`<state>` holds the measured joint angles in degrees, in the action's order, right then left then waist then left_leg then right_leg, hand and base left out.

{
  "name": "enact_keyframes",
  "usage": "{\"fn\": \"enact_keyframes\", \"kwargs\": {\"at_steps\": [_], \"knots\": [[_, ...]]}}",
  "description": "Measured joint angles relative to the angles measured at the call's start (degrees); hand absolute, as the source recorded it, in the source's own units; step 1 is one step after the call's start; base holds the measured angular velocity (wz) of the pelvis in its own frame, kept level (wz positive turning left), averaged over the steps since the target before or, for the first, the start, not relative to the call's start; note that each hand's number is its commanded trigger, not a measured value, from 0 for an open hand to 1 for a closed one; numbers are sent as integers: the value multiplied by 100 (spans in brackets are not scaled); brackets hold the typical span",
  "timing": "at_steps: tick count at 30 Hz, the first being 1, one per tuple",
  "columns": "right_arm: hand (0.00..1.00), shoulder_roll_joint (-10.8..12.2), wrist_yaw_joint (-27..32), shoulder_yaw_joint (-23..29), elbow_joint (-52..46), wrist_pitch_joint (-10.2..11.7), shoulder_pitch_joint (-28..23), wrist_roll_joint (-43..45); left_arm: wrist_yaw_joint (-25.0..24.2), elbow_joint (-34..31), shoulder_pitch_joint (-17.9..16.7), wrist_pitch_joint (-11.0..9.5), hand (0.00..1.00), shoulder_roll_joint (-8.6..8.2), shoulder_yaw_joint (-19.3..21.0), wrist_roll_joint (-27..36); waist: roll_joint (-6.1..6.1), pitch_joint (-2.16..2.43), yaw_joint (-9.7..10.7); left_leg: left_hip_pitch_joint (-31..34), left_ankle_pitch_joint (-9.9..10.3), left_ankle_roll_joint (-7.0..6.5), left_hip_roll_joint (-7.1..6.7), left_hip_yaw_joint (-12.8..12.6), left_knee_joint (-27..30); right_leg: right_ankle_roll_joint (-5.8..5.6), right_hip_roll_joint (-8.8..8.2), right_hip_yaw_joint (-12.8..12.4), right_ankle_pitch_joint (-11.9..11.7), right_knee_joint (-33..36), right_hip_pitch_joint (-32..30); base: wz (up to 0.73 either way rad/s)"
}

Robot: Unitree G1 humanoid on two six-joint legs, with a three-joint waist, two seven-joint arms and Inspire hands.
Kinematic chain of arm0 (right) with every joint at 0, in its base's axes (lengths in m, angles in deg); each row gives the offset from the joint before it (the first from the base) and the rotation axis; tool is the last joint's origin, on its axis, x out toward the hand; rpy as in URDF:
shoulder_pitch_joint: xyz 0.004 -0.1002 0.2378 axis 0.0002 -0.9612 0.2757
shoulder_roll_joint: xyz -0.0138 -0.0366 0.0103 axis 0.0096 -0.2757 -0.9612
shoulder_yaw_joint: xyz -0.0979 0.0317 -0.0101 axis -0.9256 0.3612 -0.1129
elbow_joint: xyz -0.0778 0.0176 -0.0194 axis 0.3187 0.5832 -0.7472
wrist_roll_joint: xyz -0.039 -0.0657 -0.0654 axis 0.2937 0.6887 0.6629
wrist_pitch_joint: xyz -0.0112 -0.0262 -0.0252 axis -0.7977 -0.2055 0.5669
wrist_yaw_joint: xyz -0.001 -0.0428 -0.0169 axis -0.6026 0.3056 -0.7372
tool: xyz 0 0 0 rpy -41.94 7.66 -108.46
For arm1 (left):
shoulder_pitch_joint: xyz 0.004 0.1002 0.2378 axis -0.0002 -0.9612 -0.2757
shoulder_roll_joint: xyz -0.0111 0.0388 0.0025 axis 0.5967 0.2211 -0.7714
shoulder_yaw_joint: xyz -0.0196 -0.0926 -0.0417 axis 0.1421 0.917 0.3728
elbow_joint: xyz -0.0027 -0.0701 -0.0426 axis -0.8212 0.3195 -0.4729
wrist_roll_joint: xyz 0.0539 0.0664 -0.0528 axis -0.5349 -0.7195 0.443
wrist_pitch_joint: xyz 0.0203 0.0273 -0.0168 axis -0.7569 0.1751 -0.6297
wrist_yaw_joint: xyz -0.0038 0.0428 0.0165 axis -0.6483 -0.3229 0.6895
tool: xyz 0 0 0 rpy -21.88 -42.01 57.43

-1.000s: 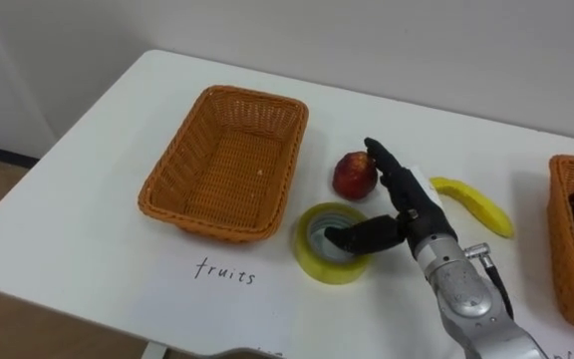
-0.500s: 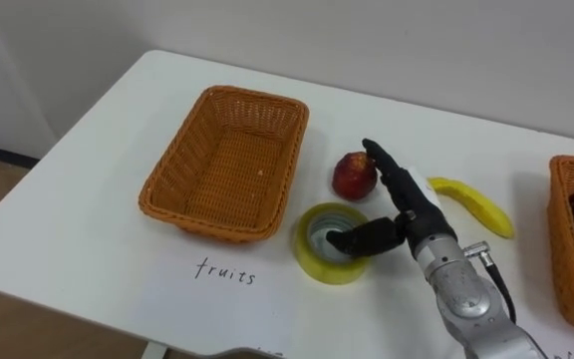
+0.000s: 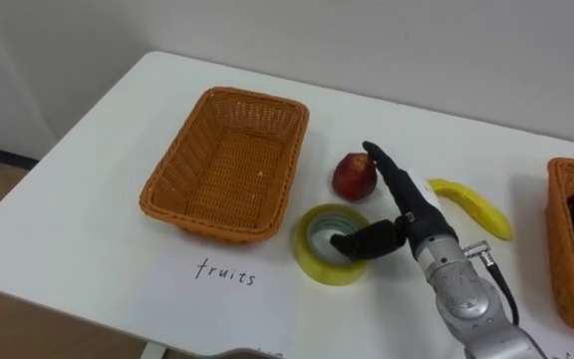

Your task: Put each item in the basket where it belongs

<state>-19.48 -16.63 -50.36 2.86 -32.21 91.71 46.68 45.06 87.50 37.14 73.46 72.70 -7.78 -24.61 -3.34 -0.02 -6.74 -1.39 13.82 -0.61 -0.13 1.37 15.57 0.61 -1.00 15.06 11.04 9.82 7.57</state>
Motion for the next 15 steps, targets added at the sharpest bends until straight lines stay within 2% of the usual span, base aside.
{"fn": "enact_keyframes", "kwargs": {"at_steps": [9, 15], "knots": [[0, -5, -149, 11, -33, -87, -34, 198, 2, -102, -143, 33, 0, -23, 12, -3, 125, 43, 177, -62, -3, 0, -6, 22, -11, 1, -4, 1, 0, 1, 51, 1], [0, -17, -487, 135, -114, -127, -50, 258, -87, -110, -141, 31, 0, -13, 151, -4, 80, 39, 228, -84, -4, 0, -6, 16, -27, 1, -4, -21, 0, -2, 66, 0]]}}
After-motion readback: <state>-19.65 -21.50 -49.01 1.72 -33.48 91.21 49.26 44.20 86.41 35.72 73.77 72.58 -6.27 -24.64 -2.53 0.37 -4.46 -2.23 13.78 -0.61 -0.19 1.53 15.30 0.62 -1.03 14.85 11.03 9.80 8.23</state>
